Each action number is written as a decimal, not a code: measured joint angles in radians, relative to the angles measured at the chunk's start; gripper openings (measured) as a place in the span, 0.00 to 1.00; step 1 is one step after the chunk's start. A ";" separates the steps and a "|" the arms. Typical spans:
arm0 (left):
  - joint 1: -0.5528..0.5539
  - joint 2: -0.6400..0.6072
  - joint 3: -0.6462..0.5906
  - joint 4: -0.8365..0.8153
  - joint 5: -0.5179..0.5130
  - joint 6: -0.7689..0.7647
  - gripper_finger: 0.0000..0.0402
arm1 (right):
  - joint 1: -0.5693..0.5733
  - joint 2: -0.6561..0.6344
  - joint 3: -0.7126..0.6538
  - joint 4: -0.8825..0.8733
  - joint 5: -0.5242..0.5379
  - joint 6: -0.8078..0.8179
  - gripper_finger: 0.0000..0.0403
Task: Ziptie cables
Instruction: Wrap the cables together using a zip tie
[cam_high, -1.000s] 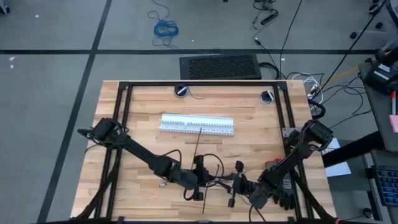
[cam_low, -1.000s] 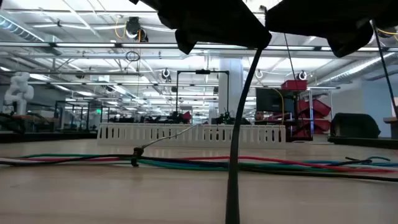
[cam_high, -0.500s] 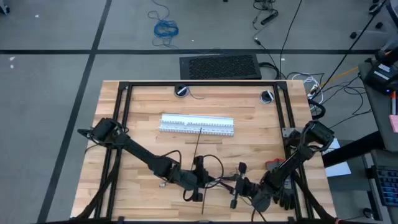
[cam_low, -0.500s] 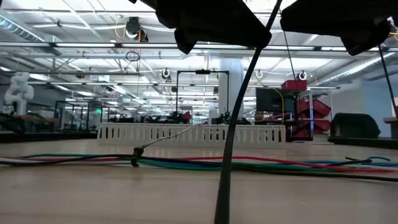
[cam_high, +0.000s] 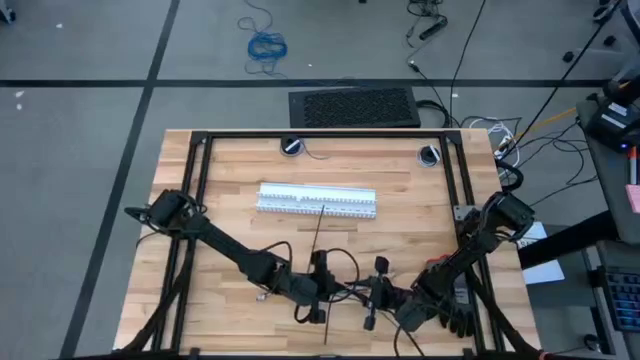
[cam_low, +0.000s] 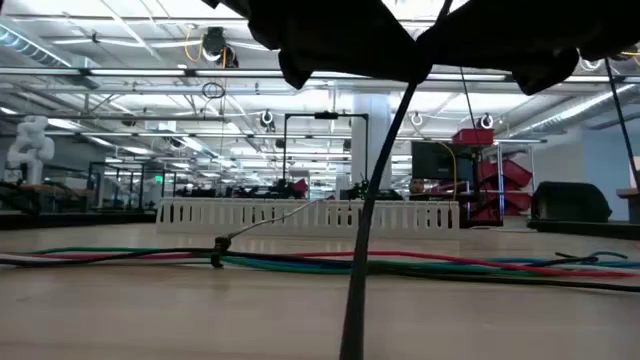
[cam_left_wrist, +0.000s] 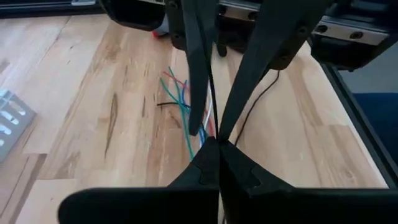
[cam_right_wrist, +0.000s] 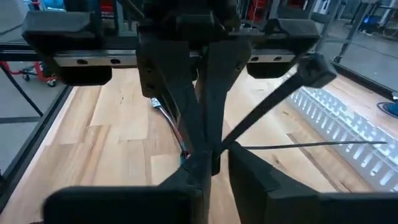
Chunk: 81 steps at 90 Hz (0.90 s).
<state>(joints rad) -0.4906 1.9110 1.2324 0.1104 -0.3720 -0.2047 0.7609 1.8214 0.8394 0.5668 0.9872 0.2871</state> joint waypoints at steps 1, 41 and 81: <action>0.000 0.000 0.000 0.000 -0.001 0.000 0.00 | 0.000 0.000 0.000 0.000 0.000 -0.003 0.03; 0.010 -0.033 0.002 -0.242 0.012 -0.133 0.16 | -0.009 -0.030 0.000 -0.076 0.233 -0.244 0.00; -0.029 -0.068 0.001 -0.491 0.026 -0.181 0.36 | -0.074 -0.272 0.000 -0.601 0.123 -0.047 0.00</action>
<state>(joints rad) -0.5200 1.8427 1.2331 -0.3804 -0.3457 -0.3860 0.6865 1.5498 0.8398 -0.0341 1.1103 0.2398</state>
